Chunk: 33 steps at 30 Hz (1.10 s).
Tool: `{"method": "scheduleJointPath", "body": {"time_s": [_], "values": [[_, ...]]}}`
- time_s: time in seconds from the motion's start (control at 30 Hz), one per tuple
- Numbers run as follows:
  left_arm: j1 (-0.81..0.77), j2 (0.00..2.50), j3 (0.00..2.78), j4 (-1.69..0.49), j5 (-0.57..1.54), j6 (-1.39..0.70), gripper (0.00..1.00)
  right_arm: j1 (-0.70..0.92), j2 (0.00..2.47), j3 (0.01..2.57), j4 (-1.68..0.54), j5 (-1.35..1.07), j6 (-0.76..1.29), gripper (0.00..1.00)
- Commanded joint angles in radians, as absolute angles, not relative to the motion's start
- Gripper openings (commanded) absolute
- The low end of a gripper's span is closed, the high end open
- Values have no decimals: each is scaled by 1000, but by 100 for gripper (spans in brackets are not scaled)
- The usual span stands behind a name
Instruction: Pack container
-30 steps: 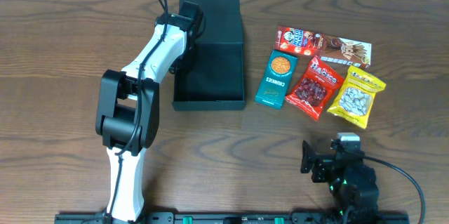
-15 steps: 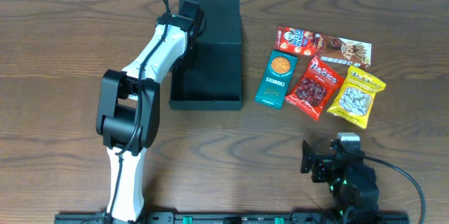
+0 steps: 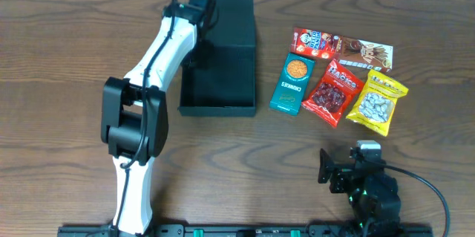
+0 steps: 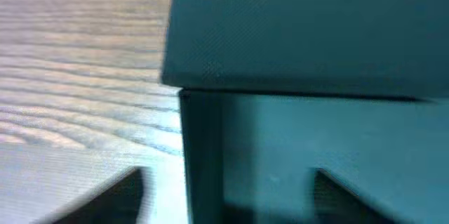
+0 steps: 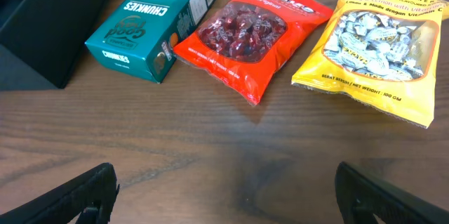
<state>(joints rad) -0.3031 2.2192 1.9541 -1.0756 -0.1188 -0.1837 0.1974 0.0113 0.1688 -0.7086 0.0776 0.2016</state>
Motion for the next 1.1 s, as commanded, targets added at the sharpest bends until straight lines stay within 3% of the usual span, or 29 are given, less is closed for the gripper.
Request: {"method": "scheduleJointPath", "body": {"time_s": [0.0, 0.33, 1.07], "values": [[-302, 2114, 2051, -1115, -77, -192, 93, 190, 6, 161, -710, 78, 212, 99], [-302, 1886, 2106, -1182, 43, -185, 98, 190, 6, 161, -710, 78, 213, 99], [-302, 1879, 2101, -1221, 128, -111, 97, 190, 6, 161, -710, 78, 212, 99]]}}
